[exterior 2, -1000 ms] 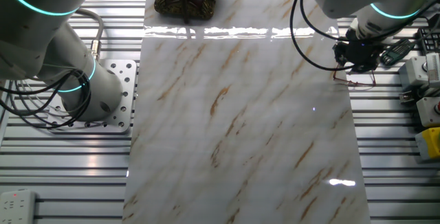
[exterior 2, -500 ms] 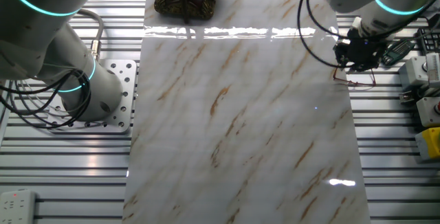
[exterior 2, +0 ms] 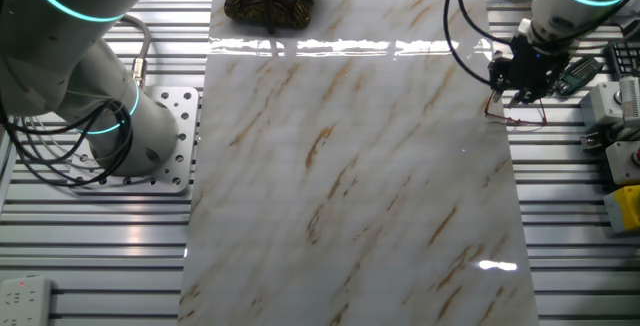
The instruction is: Unfold the leg of the glasses (with one hand)
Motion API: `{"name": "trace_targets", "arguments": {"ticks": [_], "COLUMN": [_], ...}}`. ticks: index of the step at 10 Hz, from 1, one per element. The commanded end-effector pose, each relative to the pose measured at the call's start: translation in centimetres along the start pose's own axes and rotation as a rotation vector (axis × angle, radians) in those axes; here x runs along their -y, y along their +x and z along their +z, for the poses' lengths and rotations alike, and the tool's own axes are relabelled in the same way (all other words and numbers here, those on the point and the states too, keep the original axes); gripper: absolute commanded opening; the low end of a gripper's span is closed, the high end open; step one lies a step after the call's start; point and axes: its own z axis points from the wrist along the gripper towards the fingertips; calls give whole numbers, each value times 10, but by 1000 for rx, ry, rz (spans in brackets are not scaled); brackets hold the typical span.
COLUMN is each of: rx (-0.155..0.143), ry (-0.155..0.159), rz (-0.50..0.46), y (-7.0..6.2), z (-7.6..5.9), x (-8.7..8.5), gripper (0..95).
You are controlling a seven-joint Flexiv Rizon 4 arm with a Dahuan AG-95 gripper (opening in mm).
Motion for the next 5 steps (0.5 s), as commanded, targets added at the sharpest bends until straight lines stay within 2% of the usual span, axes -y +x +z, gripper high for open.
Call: {"name": "trace_targets", "arguments": {"ticks": [1,5], "rx": [53,47], "ry": [1,-2], "rz": [34,22], "y": [1,1], "z": [-1,-1], "x": [0,0], "gripper": [190,190]}}
